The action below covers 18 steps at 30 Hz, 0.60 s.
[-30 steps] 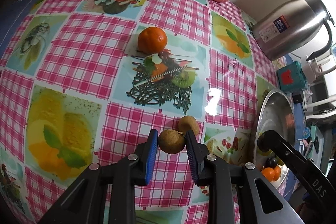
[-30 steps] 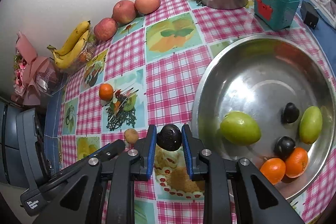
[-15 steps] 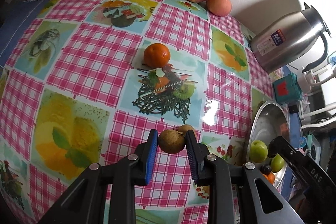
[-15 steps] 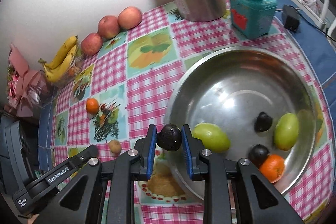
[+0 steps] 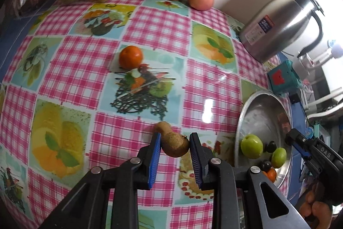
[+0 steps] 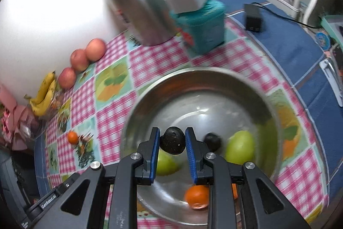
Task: Organize fruits
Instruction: 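Carry the black plum over the steel bowl while the left tool carries the kiwi there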
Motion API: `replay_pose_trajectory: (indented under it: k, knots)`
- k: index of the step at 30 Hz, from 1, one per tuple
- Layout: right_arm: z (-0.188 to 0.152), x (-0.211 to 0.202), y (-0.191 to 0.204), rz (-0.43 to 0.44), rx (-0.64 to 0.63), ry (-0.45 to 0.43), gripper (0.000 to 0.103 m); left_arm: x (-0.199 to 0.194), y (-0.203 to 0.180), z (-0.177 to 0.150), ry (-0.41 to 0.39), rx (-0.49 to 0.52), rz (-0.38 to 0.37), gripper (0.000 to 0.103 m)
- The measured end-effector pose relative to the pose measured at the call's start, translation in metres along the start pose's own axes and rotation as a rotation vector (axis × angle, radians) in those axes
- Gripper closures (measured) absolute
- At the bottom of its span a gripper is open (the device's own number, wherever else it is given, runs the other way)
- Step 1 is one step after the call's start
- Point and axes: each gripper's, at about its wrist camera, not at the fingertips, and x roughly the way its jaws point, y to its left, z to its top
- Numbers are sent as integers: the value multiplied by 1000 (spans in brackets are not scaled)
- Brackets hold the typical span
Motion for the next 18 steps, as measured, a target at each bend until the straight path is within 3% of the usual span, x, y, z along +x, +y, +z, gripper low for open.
replay_pose_trajectory:
  k: [13,18]
  knots:
    - [11,0,-51,-21,115,-14,78,13,-106,-24,25,253,-46,74]
    - [12,-1,-61,-12,147,-39,77,27,-128,-39,43,334,-56,74]
